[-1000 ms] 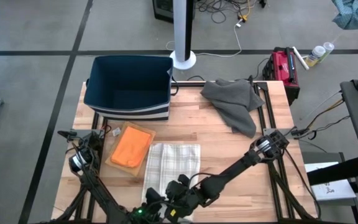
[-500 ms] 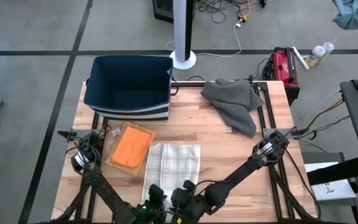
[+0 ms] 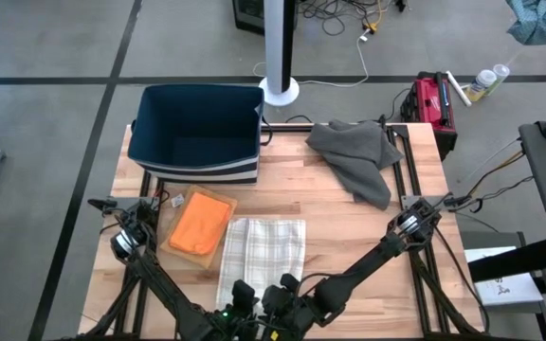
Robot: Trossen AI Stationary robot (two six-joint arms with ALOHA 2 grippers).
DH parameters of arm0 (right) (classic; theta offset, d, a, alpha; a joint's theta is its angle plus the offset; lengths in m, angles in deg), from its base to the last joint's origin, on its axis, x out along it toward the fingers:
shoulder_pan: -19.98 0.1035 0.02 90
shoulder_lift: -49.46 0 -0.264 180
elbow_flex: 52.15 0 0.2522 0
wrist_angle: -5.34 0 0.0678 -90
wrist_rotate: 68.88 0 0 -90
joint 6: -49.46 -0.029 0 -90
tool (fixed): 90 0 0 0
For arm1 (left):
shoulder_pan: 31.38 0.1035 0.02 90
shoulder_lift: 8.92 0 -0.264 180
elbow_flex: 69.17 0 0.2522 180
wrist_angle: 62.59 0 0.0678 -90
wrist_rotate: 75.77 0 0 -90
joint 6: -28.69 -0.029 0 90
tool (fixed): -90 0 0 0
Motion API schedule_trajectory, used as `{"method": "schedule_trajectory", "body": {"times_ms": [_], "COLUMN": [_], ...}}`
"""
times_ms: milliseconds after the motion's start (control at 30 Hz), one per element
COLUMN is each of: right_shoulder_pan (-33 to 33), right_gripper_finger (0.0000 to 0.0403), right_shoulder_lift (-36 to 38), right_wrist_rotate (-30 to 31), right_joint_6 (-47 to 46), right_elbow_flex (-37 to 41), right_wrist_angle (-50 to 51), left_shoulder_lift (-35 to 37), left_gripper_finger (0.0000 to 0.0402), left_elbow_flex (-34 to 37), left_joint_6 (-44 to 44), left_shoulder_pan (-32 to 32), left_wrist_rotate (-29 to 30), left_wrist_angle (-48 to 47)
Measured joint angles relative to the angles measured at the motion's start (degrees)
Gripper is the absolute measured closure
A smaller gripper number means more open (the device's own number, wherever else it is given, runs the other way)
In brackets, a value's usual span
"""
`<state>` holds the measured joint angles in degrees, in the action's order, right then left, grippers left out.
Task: Fold towel
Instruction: Fold the white patterned kitchen towel
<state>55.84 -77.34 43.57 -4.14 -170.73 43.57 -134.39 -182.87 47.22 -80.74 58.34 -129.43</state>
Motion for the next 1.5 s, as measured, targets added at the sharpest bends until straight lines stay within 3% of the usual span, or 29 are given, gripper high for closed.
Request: {"method": "schedule_trajectory", "body": {"times_ms": [200,367,433,633,800,1167,1500], "right_shoulder_pan": [0.6,1.3,1.5,1.6,1.6,2.0,2.5], "right_gripper_finger": [0.0229,0.0229,0.0229,0.0229,0.0229,0.0229,0.0229], "right_shoulder_lift": [1.5,1.8,1.8,1.8,0.6,-2.7,-4.5], "right_wrist_rotate": [1.2,1.6,1.6,2.8,3.1,1.4,-4.8], "right_joint_6": [-2.0,-3.8,-5.2,-10.4,-11.1,-11.4,-10.9], "right_elbow_flex": [0.0,0.0,0.0,0.0,0.1,0.3,0.5], "right_wrist_angle": [4.0,6.6,8.9,16.9,17.1,17.2,17.3], "left_shoulder_lift": [0.0,0.0,0.0,0.0,0.0,0.1,0.2], "left_gripper_finger": [0.0293,0.0377,0.0392,0.0397,0.0388,0.0397,0.0398], "left_elbow_flex": [0.0,0.0,0.0,-1.5,-4.4,-5.8,-5.8], "left_joint_6": [0.1,-0.6,-1.0,-1.4,-1.4,-0.3,1.5], "left_shoulder_pan": [1.2,1.9,1.9,1.9,1.9,1.5,1.5], "left_wrist_rotate": [-3.3,-4.8,-5.2,-5.8,-6.4,-16.6,-16.6], "left_wrist_angle": [0.0,-0.9,-1.5,-7.0,-12.9,-16.3,-18.8]}}
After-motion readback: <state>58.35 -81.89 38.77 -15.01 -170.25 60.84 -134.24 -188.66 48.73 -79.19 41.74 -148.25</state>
